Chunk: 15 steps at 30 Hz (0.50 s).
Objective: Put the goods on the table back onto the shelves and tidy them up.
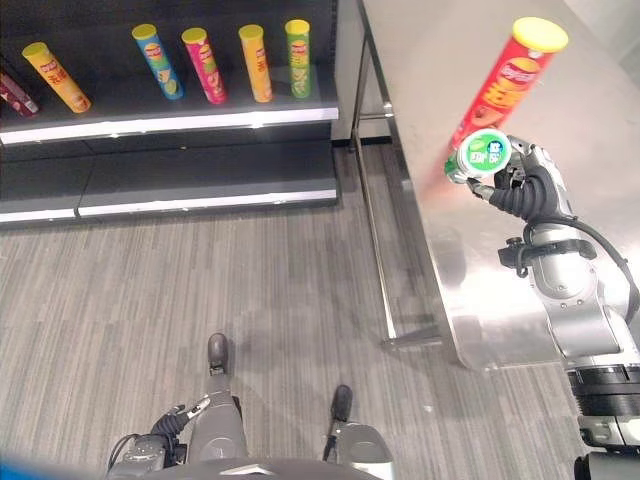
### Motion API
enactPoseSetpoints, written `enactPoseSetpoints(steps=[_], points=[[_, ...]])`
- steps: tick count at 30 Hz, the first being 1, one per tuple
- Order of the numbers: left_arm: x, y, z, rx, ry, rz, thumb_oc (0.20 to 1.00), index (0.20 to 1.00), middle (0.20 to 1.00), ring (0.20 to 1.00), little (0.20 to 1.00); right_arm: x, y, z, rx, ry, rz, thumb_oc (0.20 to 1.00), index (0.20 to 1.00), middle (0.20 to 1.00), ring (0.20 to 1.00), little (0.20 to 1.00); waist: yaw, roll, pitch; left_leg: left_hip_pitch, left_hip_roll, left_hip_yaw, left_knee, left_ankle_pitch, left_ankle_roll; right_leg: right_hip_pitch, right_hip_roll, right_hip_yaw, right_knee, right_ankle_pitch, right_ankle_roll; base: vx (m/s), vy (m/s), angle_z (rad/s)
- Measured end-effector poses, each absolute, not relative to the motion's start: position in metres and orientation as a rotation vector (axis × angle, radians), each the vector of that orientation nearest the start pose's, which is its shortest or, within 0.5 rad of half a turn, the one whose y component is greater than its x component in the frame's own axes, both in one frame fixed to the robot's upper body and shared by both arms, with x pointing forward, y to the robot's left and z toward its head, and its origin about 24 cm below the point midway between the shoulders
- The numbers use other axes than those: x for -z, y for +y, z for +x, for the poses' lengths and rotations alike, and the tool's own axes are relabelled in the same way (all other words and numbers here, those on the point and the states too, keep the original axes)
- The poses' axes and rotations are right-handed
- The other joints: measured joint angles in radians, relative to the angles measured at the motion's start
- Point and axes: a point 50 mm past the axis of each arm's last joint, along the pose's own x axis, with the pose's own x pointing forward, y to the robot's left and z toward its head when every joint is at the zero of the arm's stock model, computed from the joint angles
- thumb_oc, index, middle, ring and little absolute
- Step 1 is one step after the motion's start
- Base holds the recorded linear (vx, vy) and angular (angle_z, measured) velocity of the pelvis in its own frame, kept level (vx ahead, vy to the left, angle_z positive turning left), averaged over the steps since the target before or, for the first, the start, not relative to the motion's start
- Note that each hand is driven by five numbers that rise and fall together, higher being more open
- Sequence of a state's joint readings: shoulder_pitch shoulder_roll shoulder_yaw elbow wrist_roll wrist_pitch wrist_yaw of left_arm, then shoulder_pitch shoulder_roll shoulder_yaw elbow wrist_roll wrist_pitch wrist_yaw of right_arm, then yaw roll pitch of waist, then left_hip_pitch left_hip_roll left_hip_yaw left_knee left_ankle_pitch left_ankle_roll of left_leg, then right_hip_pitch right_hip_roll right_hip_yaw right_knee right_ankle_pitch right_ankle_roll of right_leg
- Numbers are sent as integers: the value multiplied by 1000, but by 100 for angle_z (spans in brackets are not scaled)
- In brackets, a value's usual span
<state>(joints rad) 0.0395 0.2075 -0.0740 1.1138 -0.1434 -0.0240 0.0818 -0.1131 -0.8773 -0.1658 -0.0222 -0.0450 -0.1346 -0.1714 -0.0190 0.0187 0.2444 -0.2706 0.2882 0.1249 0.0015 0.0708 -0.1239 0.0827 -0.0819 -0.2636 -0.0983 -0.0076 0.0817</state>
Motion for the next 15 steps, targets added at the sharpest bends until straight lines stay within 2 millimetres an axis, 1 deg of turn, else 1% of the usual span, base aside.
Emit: enactPoseSetpoints(steps=[1, 2, 3, 4, 5, 6, 7, 8, 9, 10, 11, 12, 13, 14, 15], points=[[160, 223, 92, -198, 1140, 138, 1000, 1000, 1000, 1000, 1000, -194, -307, 256, 278, -403, -909, 200, 200, 200, 200, 200, 1, 26, -16, 40, -24, 1, -11, 6, 8, 20, -9, 5, 0, -12, 26, 334, 595, -13], [161, 226, 87, -202, 1162, 149, 1000, 1000, 1000, 1000, 1000, -190, -304, 256, 289, -405, -898, 200, 200, 200, 200, 200, -1, 29, -39, 73, -68, 8, -33, 59, 2, 33, -49, 17, 3, -14, 55, 270, 541, -30], [160, 231, 87, -211, 1166, 162, 1000, 1000, 1000, 1000, 1000, -184, -299, 257, 288, -399, -866, 200, 200, 200, 200, 200, -2, -9, -41, 90, -118, 37, -34, 65, 8, 34, -105, 29, 18, -16, 66, 209, 484, -19], [157, 234, 97, -204, 1146, 187, 1000, 1000, 1000, 1000, 1000, -180, -291, 258, 272, -403, -842, 200, 200, 200, 200, 200, -3, -28, -37, 114, -165, 57, -29, 58, 53, 15, -153, 34, 88, -14, 67, 125, 369, 9], [153, 236, 110, -197, 1107, 210, 1000, 1000, 1000, 1000, 1000, -174, -285, 259, 251, -392, -825, 200, 200, 200, 200, 200, -8, -33, -41, 134, -205, 59, -37, 60, 90, -20, -201, 36, 197, -11, 62, 139, 355, 30], [147, 240, 123, -177, 1058, 255, 1000, 1000, 1000, 1000, 1000, -171, -281, 259, 229, -389, -827, 200, 200, 200, 200, 200, -4, -41, -49, 148, -237, 58, -38, 47, 116, -51, -239, 59, 279, 1, 47, 126, 309, 37], [141, 247, 132, -173, 1018, 290, 1000, 1000, 1000, 1000, 1000, -171, -277, 261, 213, -396, -828, 200, 200, 200, 200, 200, 2, -57, -67, 152, -268, 58, -38, 29, 142, -87, -273, 81, 353, 12, 40, 161, 283, 31], [137, 253, 136, -180, 1001, 308, 1000, 1000, 1000, 1000, 1000, -172, -275, 261, 207, -403, -830, 200, 200, 200, 200, 200, 12, -67, -76, 152, -289, 52, -38, 19, 156, -99, -291, 97, 390, 20, 46, 193, 296, 42], [134, 259, 142, -174, 989, 343, 1000, 1000, 1000, 1000, 1000, -174, -275, 260, 204, -411, -843, 200, 200, 200, 200, 200, 2, -73, -81, 164, -314, -1, -53, 5, 177, -139, -279, 177, 481, 2, 45, 209, 284, 70], [131, 264, 147, -176, 980, 366, 1000, 1000, 1000, 1000, 1000, -173, -276, 259, 202, -407, -861, 200, 200, 200, 200, 200, -9, -65, -80, 176, -319, -35, -77, 12, 188, -170, -223, 260, 543, -41, 45, 216, 252, 102], [130, 271, 145, -188, 1003, 388, 1000, 1000, 1000, 1000, 1000, -170, -277, 257, 186, -388, -881, 200, 200, 200, 200, 200, -6, -48, -69, 224, -322, -56, -92, 9, 209, -210, -124, 328, 530, -121, 77, 322, 227, 88], [133, 270, 137, -175, 1028, 397, 1000, 1000, 1000, 1000, 1000, -171, -276, 258, 178, -392, -883, 200, 200, 200, 200, 200, -8, -44, -70, 252, -337, -55, -92, 1, 220, -243, -106, 312, 490, -121, 76, 436, 201, 53], [139, 262, 129, -153, 1052, 389, 1000, 1000, 1000, 1000, 1000, -175, -275, 259, 178, -405, -884, 200, 200, 200, 200, 200, -10, -30, -71, 266, -347, -84, -91, -43, 250, -285, -82, 278, 448, -116, 65, 369, 135, 12], [142, 256, 128, -138, 1069, 383, 1000, 1000, 1000, 1000, 1000, -178, -274, 260, 180, -423, -881, 200, 200, 200, 200, 200, -18, -5, -58, 267, -331, -96, -78, -61, 251, -337, -26, 266, 378, -103, 42, 300, 81, 34], [146, 248, 127, -120, 1092, 376, 1000, 1000, 1000, 1000, 1000, -177, -275, 260, 180, -415, -882, 200, 200, 200, 200, 200, -41, 28, -40, 269, -305, -131, -69, -64, 243, -353, 51, 273, 262, -98, 37, 229, 57, 80]])
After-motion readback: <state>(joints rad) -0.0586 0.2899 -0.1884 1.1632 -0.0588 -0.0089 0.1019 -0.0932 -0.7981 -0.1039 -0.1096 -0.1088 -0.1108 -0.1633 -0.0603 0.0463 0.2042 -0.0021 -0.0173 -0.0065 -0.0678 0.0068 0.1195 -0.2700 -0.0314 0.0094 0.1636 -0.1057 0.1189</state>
